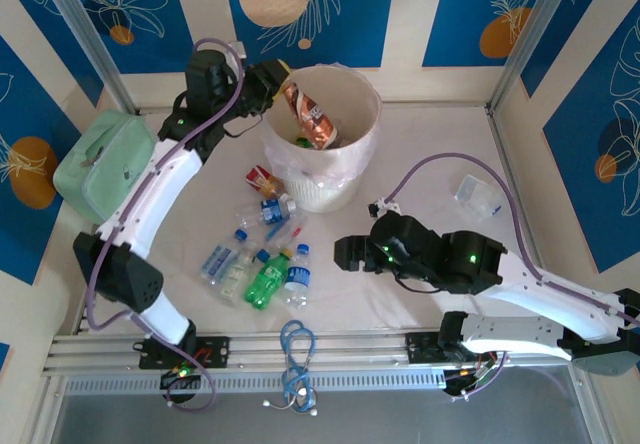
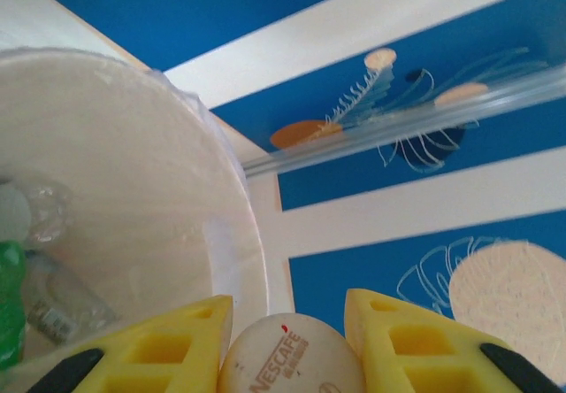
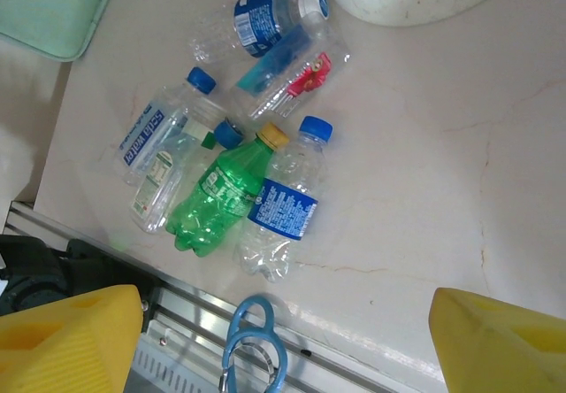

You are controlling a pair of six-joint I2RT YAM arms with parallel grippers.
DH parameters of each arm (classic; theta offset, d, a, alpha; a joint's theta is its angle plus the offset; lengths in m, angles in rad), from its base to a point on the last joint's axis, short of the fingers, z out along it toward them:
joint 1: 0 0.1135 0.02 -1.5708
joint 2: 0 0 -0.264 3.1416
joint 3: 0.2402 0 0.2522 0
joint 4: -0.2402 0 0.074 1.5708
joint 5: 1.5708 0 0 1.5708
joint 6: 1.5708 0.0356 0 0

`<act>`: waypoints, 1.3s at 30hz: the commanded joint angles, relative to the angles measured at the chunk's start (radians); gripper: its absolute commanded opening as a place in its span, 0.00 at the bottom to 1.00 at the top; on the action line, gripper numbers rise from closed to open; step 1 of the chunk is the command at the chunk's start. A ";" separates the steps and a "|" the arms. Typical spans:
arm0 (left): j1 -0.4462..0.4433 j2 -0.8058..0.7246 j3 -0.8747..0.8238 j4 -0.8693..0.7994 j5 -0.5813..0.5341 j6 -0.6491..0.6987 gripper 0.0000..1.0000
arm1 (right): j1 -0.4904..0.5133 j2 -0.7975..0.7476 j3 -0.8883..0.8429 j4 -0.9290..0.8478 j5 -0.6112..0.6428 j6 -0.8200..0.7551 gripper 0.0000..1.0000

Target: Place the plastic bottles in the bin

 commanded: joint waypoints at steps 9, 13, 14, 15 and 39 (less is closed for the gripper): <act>-0.010 0.208 0.240 -0.005 -0.091 -0.080 0.32 | 0.017 -0.019 -0.049 -0.015 0.034 0.057 0.84; -0.022 0.262 0.282 -0.021 -0.093 -0.079 0.47 | 0.018 -0.019 -0.062 -0.018 0.034 0.071 0.84; -0.025 0.272 0.294 -0.025 -0.094 -0.078 0.50 | 0.019 -0.019 -0.064 -0.019 0.034 0.076 0.84; -0.031 0.282 0.301 -0.031 -0.094 -0.073 0.54 | 0.020 -0.018 -0.067 -0.022 0.033 0.080 0.84; 0.092 -0.319 -0.208 -0.295 -0.180 0.274 0.87 | 0.045 0.410 0.093 -0.056 -0.097 0.042 0.82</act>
